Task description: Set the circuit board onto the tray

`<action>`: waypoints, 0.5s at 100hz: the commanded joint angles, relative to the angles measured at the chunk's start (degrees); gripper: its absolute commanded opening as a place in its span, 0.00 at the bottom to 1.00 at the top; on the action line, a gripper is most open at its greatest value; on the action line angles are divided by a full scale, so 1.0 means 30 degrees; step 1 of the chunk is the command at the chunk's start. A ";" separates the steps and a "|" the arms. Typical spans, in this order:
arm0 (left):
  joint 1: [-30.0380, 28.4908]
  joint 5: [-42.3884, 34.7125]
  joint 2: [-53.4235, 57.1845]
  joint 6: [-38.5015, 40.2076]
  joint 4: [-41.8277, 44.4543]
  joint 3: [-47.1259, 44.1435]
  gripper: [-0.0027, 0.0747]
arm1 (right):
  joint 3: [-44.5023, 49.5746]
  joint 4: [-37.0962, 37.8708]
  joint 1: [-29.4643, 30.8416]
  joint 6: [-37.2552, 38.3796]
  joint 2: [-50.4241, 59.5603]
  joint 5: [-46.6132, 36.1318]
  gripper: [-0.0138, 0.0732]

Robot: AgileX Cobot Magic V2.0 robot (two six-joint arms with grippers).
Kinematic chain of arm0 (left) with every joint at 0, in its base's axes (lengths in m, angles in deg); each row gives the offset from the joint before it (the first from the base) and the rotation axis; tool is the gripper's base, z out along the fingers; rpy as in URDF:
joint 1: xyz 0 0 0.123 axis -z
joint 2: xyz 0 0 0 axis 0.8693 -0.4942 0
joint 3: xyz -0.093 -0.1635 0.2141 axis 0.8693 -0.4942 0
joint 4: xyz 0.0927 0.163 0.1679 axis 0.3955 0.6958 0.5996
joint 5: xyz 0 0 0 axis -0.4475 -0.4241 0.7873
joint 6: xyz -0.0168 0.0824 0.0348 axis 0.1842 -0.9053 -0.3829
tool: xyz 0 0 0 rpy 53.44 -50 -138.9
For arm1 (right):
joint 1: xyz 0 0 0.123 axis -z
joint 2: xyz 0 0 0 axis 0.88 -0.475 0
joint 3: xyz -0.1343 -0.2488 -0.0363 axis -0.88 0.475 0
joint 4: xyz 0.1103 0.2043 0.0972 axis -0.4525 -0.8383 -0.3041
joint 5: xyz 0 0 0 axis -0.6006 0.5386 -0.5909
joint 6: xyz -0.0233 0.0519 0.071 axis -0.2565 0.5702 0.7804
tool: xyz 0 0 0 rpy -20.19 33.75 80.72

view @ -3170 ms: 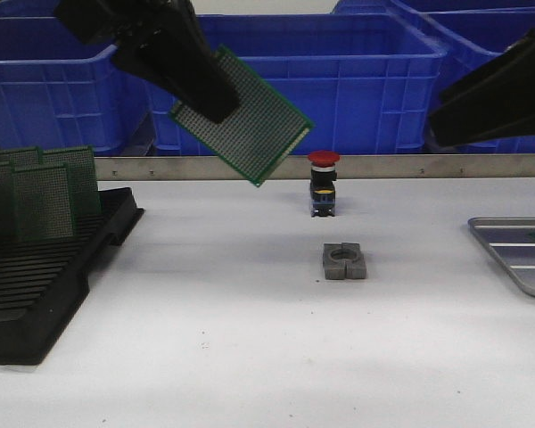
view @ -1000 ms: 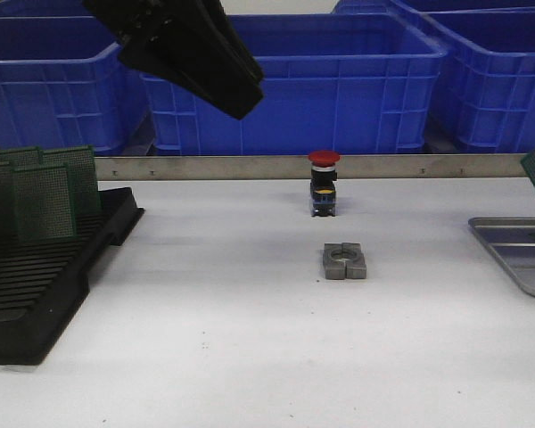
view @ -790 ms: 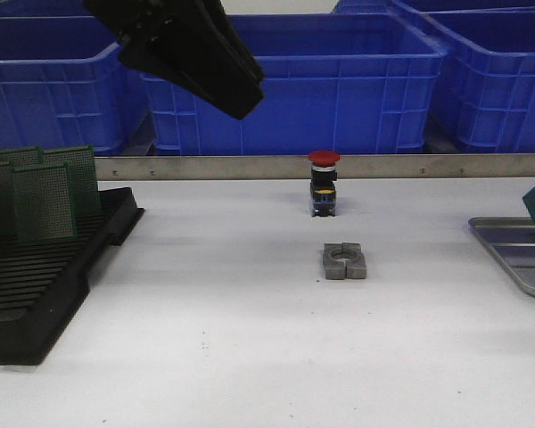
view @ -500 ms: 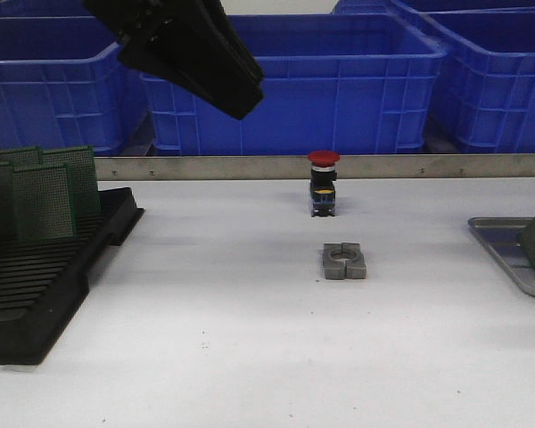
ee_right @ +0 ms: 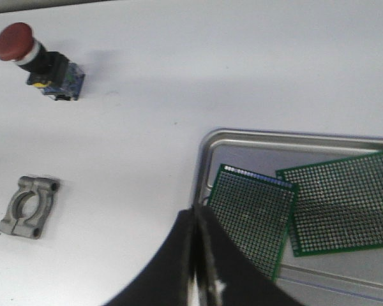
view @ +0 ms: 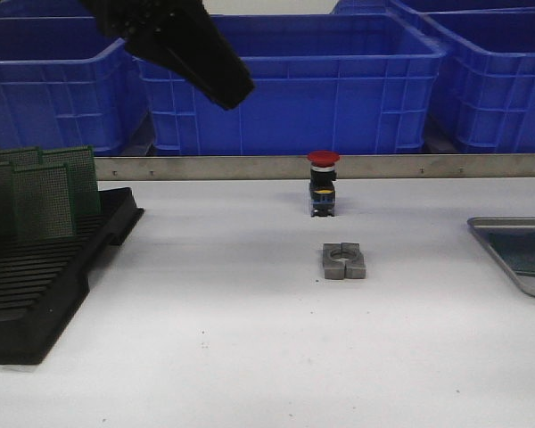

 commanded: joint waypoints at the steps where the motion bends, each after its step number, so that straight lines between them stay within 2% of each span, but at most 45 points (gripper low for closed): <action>1: -0.0722 0.1160 0.0999 0.0770 -0.0856 0.0596 0.01 | -0.0536 -0.0088 0.0119 -0.0276 0.1559 0.1117 0.09; 16: -0.2193 0.1540 0.1886 0.1434 -0.0856 0.0551 0.01 | -0.0536 -0.0088 0.0119 -0.0276 0.2947 0.1339 0.09; 27: -0.3139 0.0364 0.3064 0.2347 -0.0660 0.0551 0.01 | -0.0536 -0.0105 -0.0214 -0.0276 0.4041 0.0631 0.09; 50: -0.5129 -0.2378 0.6210 0.3381 -0.0076 -0.0785 0.01 | 0.0343 -0.0186 -0.3088 -0.0255 0.6283 -0.1965 0.09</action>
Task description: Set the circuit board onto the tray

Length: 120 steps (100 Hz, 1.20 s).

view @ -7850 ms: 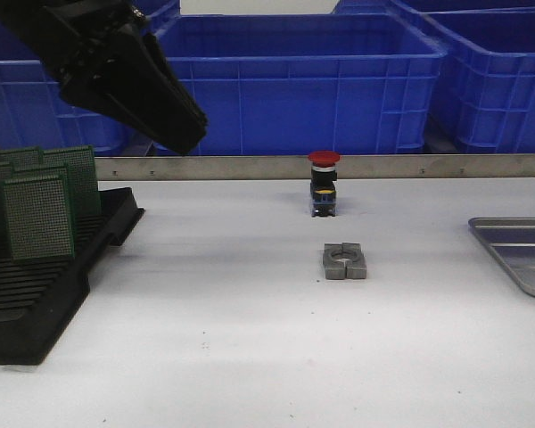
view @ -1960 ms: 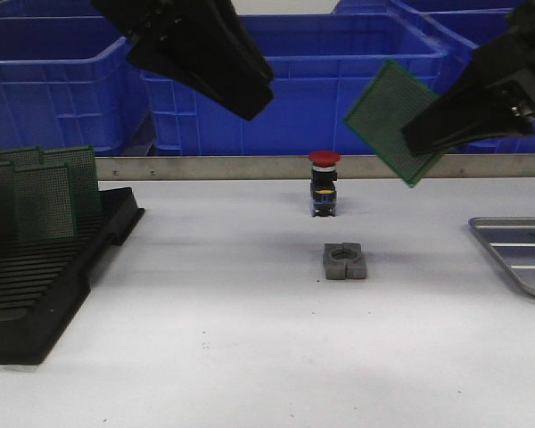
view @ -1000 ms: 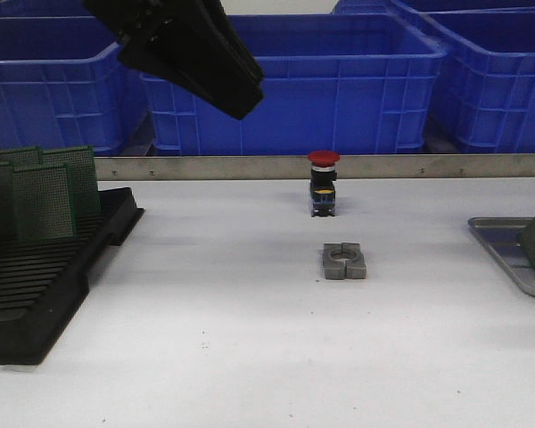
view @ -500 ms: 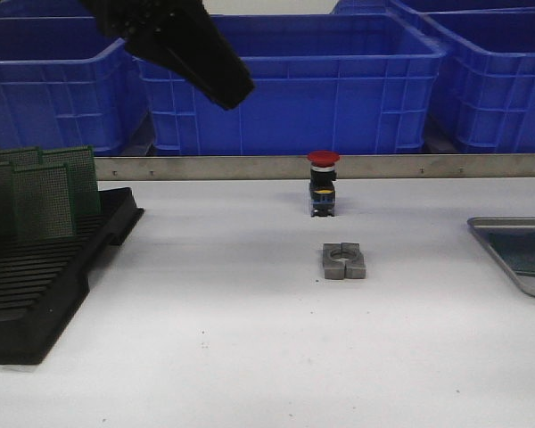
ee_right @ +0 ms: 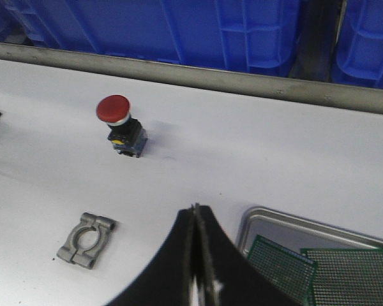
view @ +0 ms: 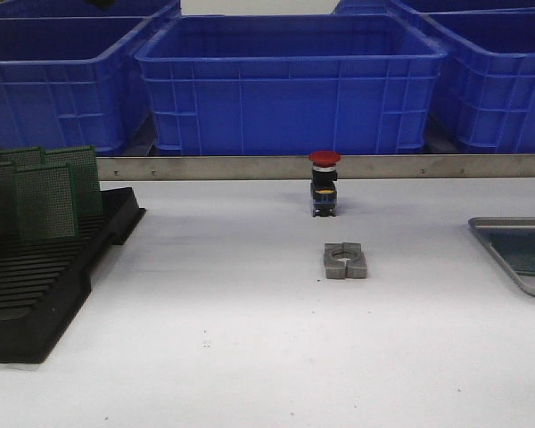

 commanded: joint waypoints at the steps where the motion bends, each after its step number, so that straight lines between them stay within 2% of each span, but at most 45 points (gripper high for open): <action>1: -0.0768 -0.1334 0.2007 0.0420 -0.0857 -0.0297 0.01 | 0.0163 -0.0645 -0.1147 -0.0171 0.1355 -0.1352 0.09; 18: -0.2158 -0.4400 0.5093 0.0415 -0.0896 -0.2832 0.01 | 0.1732 -0.0707 -0.3438 -0.0171 0.3407 -0.4798 0.09; 31: -0.2574 -0.7472 0.7772 0.0415 -0.1398 -0.5182 0.01 | 0.3015 -0.0707 -0.4427 -0.0171 0.5222 -0.6823 0.09; 63: -0.2574 -1.3653 1.2999 0.0303 -0.4198 -1.0942 0.01 | 0.5078 -0.0787 -0.4692 -0.0171 1.0879 -0.7604 0.09; 90: -0.2574 -1.4924 1.6419 0.0181 -0.4671 -1.4088 0.01 | 0.7225 -0.0895 -0.4692 -0.0171 1.6091 -0.8090 0.09; 120: -0.2574 -1.5774 1.9983 0.0181 -0.5020 -1.7124 0.01 | 1.0237 -0.1316 -0.4692 -0.0171 2.1239 -0.7233 0.09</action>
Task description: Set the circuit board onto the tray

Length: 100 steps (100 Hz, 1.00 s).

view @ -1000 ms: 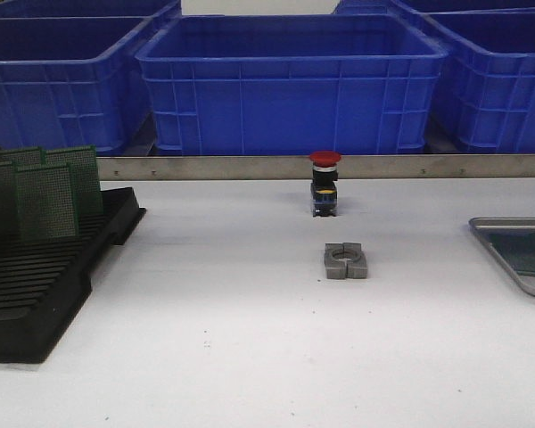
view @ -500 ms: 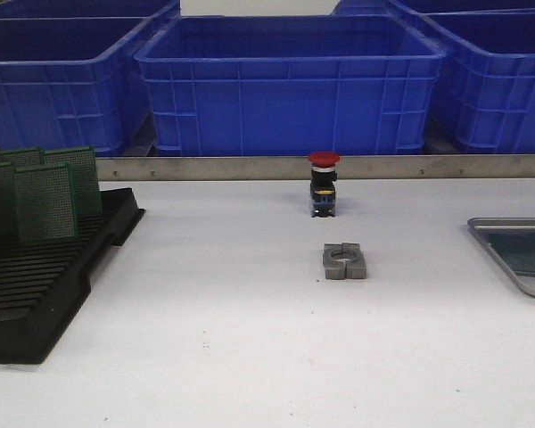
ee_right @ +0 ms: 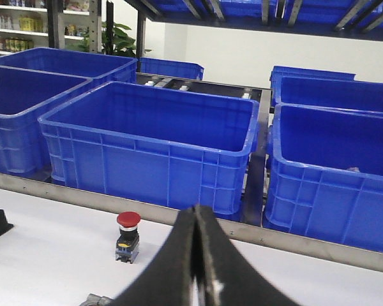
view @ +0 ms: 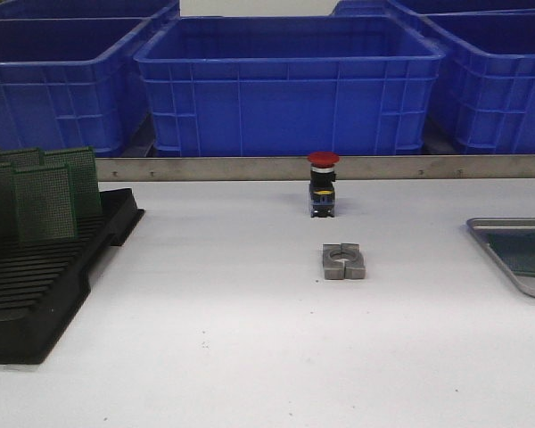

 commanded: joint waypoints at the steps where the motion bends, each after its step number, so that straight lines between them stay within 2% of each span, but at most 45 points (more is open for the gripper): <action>1: -0.0050 -0.1184 0.0957 0.0024 -0.0726 -0.0316 0.01 | 0.0213 -0.0348 -0.0038 -0.0207 0.1023 0.0019 0.09; 18: -0.0050 -0.1220 0.3014 0.0024 -0.0726 -0.1916 0.01 | 0.1115 -0.0348 -0.0038 -0.0207 0.2748 0.0089 0.09; 35: -0.0050 -0.1220 0.4352 0.0024 -0.0726 -0.2654 0.01 | 0.1256 -0.0373 -0.0038 -0.0207 0.2993 0.0243 0.09; 100: -0.0015 -0.1104 0.4425 0.0024 -0.0726 -0.2684 0.01 | 0.1256 -0.0373 -0.0038 -0.0207 0.2993 0.0287 0.09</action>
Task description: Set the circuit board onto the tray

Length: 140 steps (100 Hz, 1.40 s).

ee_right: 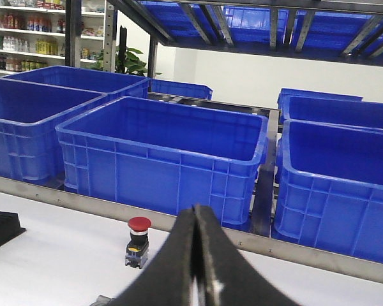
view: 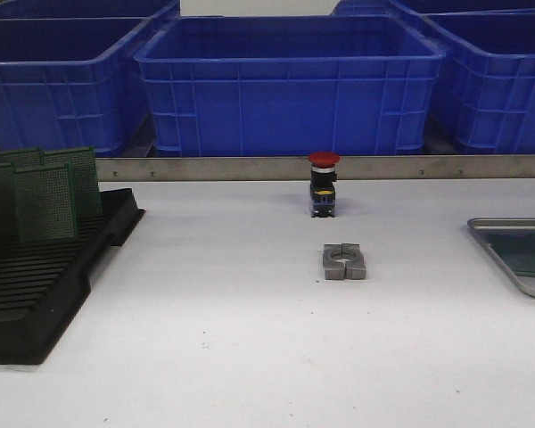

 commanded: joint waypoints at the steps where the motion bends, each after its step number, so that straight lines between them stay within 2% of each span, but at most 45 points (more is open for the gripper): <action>1: -0.0015 -0.0800 -0.0151 0.0024 -0.0616 0.0458 0.01 | -0.0494 -0.0338 -0.0038 -0.0125 -0.0191 -0.0281 0.09; 20: -0.0015 -0.1498 -0.0093 0.0024 -0.0477 0.0213 0.01 | -0.0494 -0.0338 -0.0038 -0.0125 -0.0191 -0.0281 0.09; 31: -0.0015 -0.2463 0.0448 0.0757 0.2290 0.0220 0.01 | -0.0494 -0.0338 -0.0038 -0.0125 -0.0191 -0.0281 0.09; 38: 0.0015 -0.2669 0.0484 0.4881 0.5628 0.0220 0.01 | -0.0494 -0.0338 -0.0038 -0.0125 -0.0191 -0.0281 0.09; 43: 0.0015 -0.2626 0.0484 0.9641 0.8756 0.0093 0.01 | -0.0494 -0.0338 -0.0038 -0.0125 -0.0191 -0.0281 0.09; 48: 0.0095 -0.2626 0.0484 1.2826 1.1455 -0.0213 0.01 | -0.0494 -0.0338 -0.0038 -0.0125 -0.0191 -0.0281 0.09; 57: 0.0547 -0.3651 0.0670 1.6044 1.4456 -0.1089 0.01 | -0.0494 -0.0338 -0.0038 -0.0125 -0.0191 -0.0281 0.09; 70: 0.1358 -0.5476 0.1716 1.7528 1.7217 -0.2843 0.01 | -0.0494 -0.0338 -0.0038 -0.0125 -0.0191 -0.0281 0.09; 80: 0.1413 -0.6045 0.2607 1.9137 1.7514 -0.4335 0.01 | -0.0494 -0.0338 -0.0038 -0.0125 -0.0191 -0.0281 0.09; 98: 0.0580 -0.7255 0.4597 1.9215 1.7553 -0.7089 0.01 | -0.0494 -0.0338 -0.0038 -0.0125 -0.0191 -0.0281 0.09; 103: 0.0288 -0.5758 0.5329 1.9215 1.8104 -0.6964 0.01 | -0.0494 -0.0338 -0.0038 -0.0125 -0.0191 -0.0299 0.09; 140: -0.0039 -0.4746 0.5346 1.9745 1.8344 -0.7042 0.01 | -0.0489 -0.0338 -0.0038 -0.0125 -0.0226 -0.0275 0.09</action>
